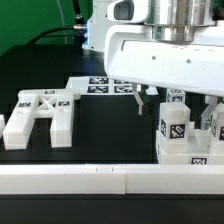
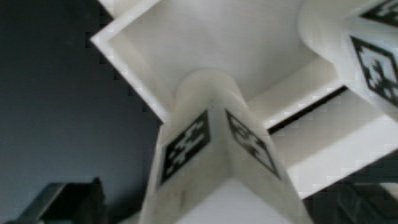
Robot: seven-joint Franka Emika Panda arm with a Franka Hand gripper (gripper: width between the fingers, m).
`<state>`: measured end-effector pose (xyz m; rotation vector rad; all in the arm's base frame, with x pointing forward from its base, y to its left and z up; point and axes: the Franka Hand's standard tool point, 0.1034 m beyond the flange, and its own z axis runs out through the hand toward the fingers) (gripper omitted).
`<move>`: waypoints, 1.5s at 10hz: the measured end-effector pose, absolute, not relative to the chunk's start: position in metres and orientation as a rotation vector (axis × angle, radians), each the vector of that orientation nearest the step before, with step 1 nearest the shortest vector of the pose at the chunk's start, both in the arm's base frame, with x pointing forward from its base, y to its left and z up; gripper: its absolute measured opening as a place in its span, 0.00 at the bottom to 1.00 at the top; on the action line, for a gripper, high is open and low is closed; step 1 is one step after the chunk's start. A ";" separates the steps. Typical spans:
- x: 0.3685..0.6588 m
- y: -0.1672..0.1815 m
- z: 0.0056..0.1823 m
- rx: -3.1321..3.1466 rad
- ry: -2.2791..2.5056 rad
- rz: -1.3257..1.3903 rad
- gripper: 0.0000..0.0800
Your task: Assemble chair
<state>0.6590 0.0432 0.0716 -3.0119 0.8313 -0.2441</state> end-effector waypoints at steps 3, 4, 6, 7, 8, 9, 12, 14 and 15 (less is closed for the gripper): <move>0.659 0.041 0.072 -3.109 0.493 -0.247 0.81; 0.659 0.042 0.072 -3.130 0.408 -0.248 0.81; 0.660 0.043 0.072 -3.169 0.202 -0.248 0.81; 0.660 0.042 0.072 -3.188 0.085 -0.246 0.81; 0.660 0.042 0.073 -3.201 -0.010 -0.245 0.81; 0.660 0.042 0.073 -3.202 -0.021 -0.244 0.66; 0.661 0.042 0.073 -3.198 0.022 -0.247 0.36; 0.661 0.042 0.073 -3.198 0.024 -0.248 0.36; 0.661 0.042 0.073 -3.188 0.137 -0.250 0.36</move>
Offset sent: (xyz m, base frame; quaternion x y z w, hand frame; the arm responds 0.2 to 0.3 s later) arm 0.0016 0.0028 0.0032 -0.0108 0.0018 -0.2024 0.9792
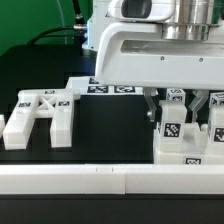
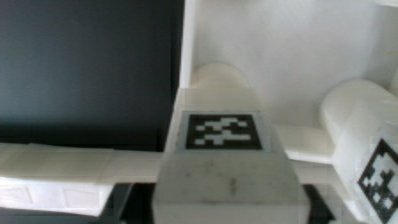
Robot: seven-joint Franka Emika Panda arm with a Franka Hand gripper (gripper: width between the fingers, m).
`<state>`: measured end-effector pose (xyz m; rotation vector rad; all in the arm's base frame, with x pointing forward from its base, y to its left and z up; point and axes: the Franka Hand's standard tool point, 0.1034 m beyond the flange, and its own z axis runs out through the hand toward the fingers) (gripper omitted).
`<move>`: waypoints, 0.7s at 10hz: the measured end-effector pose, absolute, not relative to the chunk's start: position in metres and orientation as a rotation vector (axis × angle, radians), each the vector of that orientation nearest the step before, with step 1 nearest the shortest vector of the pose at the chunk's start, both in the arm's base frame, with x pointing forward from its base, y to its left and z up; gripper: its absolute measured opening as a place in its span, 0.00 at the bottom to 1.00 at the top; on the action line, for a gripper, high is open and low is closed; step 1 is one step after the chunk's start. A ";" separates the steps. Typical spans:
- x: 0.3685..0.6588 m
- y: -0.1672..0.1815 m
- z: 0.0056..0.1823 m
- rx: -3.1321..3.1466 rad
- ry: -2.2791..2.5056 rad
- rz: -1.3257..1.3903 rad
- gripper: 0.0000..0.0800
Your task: Assemble chair
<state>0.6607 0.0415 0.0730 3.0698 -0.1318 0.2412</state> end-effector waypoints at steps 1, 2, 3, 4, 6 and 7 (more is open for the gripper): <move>0.661 0.039 0.072 3.071 -0.351 0.247 0.36; 0.660 0.038 0.071 3.055 -0.507 0.249 0.36; 0.661 0.037 0.070 3.049 -0.556 0.253 0.36; 0.660 0.038 0.070 3.025 -0.710 0.255 0.36; 0.660 0.039 0.069 2.966 -0.977 0.257 0.36; 0.660 0.043 0.069 2.925 -1.116 0.258 0.36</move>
Offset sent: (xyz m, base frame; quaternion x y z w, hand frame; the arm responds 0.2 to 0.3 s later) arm 0.0007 -0.0053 -0.0022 -0.0110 0.0001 0.2375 0.9713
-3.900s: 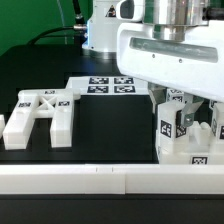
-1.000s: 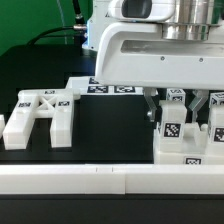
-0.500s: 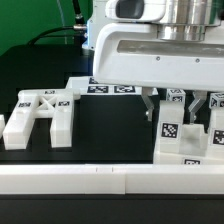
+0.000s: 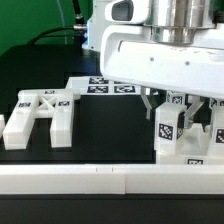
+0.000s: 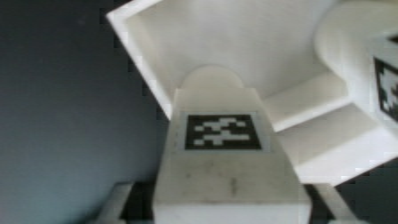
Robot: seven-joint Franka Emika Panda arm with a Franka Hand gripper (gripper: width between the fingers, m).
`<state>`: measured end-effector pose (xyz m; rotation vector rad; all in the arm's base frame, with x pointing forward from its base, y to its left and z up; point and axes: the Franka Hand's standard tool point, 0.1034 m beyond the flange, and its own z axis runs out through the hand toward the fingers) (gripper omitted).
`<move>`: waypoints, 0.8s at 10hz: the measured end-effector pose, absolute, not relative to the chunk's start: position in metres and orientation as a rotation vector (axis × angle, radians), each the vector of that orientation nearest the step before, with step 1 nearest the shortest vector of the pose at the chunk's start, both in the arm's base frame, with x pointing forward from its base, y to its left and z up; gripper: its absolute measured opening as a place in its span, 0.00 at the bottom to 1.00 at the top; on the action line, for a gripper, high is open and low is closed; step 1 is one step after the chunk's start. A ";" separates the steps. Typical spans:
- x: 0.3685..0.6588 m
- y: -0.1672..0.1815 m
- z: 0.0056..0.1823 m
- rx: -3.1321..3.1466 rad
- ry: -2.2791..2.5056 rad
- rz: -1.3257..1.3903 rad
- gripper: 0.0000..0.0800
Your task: Assemble chair
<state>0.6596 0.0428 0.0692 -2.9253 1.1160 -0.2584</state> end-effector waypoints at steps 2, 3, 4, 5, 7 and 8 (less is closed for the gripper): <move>0.659 0.044 0.069 -2.782 1.400 -0.251 0.36; 0.659 0.043 0.069 -2.734 1.482 -0.250 0.36; 0.659 0.043 0.069 -2.654 1.609 -0.243 0.36; 0.658 0.043 0.069 -2.594 1.699 -0.230 0.36; 0.658 0.043 0.069 -2.493 1.829 -0.216 0.36; 0.658 0.043 0.069 -2.414 1.922 -0.211 0.36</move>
Offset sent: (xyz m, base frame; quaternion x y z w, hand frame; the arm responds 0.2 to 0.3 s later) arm 0.0007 0.0038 -0.0027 -0.0148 -0.0075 0.2537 0.9671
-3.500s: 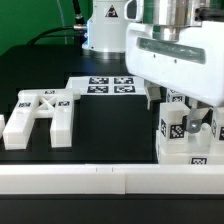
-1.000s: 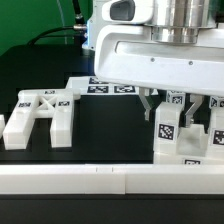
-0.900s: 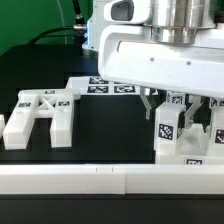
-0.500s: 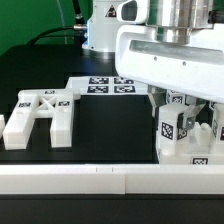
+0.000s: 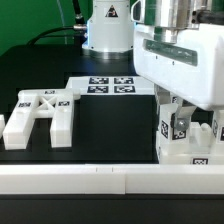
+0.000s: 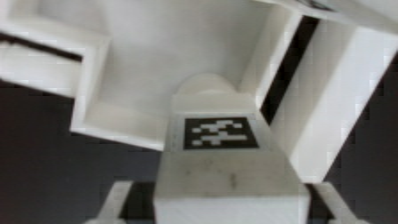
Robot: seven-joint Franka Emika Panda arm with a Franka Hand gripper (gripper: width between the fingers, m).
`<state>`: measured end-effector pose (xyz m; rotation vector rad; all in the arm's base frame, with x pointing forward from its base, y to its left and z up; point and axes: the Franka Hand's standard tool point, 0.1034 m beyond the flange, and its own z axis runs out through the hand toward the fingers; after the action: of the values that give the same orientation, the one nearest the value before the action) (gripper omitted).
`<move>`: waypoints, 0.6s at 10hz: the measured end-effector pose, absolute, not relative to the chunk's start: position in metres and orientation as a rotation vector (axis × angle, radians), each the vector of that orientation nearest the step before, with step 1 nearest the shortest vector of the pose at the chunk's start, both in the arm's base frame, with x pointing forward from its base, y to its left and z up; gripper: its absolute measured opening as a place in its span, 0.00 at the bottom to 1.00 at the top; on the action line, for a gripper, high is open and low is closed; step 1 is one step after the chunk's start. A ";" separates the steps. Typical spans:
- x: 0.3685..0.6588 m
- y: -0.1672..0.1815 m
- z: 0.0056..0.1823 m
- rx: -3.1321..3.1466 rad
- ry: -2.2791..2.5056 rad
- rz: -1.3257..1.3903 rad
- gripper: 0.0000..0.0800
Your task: Assemble chair
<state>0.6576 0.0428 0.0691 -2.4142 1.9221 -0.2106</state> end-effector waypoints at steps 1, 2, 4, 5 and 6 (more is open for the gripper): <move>0.658 0.043 0.069 -2.401 1.937 -0.210 0.36; 0.658 0.043 0.069 -2.417 1.918 -0.212 0.36; 0.658 0.043 0.069 -2.471 1.854 -0.214 0.57; 0.658 0.043 0.069 -2.506 1.810 -0.216 0.75; 0.658 0.044 0.069 -2.607 1.676 -0.221 0.79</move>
Offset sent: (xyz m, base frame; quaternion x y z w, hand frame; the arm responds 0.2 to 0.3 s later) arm -0.0015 0.0003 0.0020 0.0022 -0.0079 -0.0455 0.9989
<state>0.6578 0.0441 0.0693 -2.6069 1.6761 -0.2211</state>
